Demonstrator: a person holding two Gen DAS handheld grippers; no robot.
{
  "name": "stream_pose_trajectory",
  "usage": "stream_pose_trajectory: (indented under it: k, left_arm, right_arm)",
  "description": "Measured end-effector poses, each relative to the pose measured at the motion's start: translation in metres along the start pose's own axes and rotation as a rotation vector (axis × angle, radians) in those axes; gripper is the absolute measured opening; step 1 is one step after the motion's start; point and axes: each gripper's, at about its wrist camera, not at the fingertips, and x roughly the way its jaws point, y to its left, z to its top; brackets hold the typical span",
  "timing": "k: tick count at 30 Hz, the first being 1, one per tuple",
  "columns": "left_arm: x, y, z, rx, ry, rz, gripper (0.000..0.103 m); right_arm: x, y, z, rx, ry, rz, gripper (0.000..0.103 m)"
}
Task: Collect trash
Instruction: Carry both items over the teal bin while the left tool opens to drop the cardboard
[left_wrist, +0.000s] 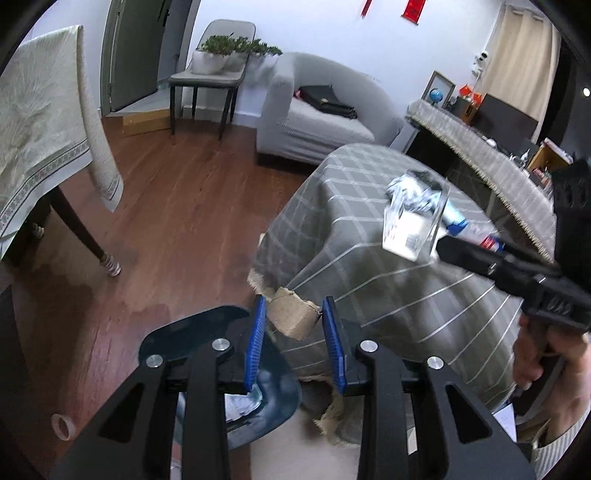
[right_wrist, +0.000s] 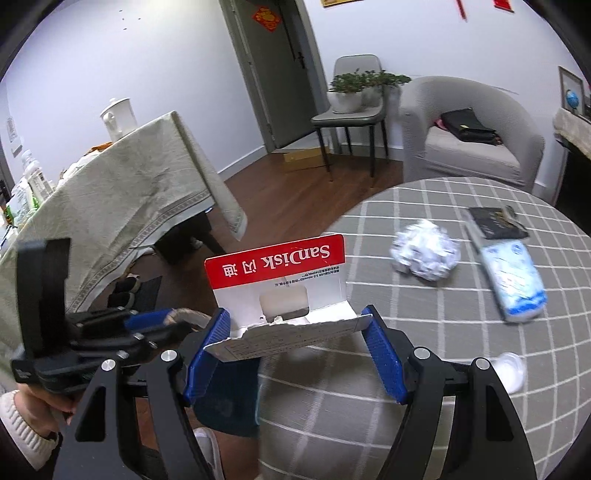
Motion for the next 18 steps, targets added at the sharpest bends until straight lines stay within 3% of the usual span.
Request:
stream_pose_trajectory:
  k: [18]
  left_arm:
    - [0.029,0.063,-0.042,-0.057,0.207,0.016,0.034]
  right_arm:
    - [0.06,0.06,-0.002,-0.081,0.111,0.046,0.074]
